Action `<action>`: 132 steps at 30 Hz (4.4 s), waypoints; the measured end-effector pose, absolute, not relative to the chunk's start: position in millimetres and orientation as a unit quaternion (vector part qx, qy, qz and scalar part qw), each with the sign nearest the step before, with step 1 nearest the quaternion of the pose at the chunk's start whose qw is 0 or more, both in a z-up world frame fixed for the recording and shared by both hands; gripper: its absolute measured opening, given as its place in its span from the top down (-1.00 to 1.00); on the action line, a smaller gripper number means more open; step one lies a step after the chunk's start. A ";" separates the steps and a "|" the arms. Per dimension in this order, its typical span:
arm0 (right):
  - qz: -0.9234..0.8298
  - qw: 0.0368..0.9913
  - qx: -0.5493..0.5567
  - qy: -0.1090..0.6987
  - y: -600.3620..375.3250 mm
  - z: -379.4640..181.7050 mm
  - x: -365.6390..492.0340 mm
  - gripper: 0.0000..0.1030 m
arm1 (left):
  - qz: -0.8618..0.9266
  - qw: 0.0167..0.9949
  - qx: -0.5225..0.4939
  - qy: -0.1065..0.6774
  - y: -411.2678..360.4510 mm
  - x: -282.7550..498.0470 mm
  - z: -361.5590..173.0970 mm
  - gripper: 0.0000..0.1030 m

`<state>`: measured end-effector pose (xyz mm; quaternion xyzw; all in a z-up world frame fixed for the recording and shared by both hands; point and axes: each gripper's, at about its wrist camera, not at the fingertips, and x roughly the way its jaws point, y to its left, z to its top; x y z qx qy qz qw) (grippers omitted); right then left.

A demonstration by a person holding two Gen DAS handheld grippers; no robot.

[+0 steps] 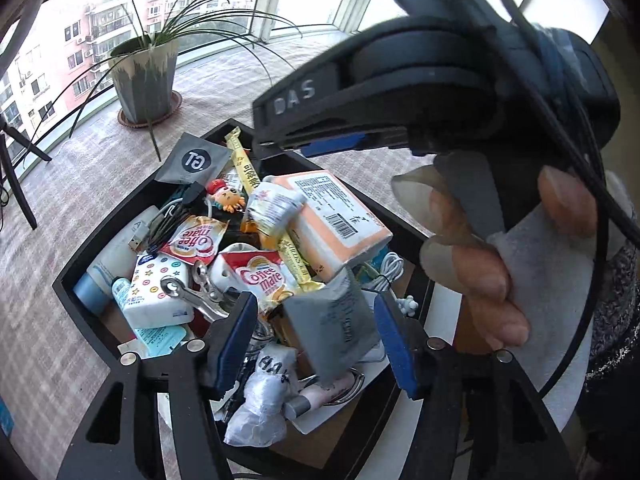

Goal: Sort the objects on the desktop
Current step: 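Open both grippers to drop the grey packet and sachet into the tray, then move both grippers back to the blue packet and spoon on the table, then grasp the clear spoon with the left gripper while the right grasps the blue packet, then carry the spoon and the blue packet over the black tray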

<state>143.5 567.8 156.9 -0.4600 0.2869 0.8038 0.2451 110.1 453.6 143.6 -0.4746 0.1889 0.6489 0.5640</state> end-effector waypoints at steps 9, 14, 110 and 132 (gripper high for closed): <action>0.811 0.235 -0.458 0.276 557.9 163.4 133.8 0.33 | 0.670 0.530 -0.495 0.159 416.4 75.2 141.0 -0.13; 0.816 0.218 -0.463 0.269 543.0 162.1 120.7 0.32 | 0.694 0.499 -0.498 0.147 389.7 49.8 137.2 -0.12; 0.781 -0.204 -0.573 -0.145 78.4 27.0 -228.8 0.81 | 0.821 0.045 -0.566 -0.054 -208.8 -86.6 37.2 0.86; 0.825 -0.116 -0.553 0.014 220.8 111.5 -126.1 0.90 | 0.825 0.149 -0.544 -0.029 -188.7 28.6 108.2 0.86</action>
